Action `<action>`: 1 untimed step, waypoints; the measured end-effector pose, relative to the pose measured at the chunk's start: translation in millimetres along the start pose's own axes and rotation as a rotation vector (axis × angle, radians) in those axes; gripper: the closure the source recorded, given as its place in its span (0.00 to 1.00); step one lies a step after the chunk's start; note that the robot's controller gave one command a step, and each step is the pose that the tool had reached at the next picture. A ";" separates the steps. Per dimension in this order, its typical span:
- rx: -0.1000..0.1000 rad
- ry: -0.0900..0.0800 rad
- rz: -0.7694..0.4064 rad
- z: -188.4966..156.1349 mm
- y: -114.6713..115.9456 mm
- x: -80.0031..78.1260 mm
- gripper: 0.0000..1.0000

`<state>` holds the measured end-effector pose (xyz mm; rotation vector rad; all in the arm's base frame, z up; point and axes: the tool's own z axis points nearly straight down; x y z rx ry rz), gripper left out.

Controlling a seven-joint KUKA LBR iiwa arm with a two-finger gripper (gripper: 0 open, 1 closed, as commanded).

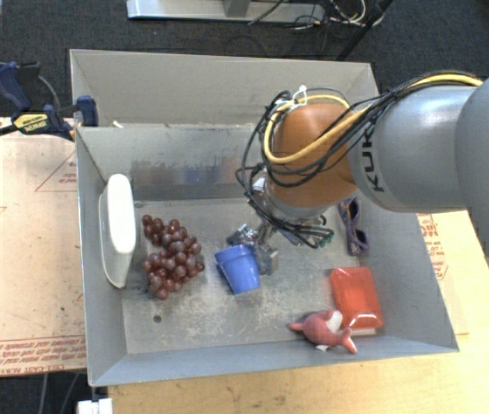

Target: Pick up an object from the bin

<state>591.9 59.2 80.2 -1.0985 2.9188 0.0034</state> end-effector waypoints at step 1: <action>-0.007 0.013 -0.001 -14.6 2.4 3.6 1.00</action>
Offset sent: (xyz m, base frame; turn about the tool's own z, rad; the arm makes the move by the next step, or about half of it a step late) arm 0.0000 0.0000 0.0284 0.0000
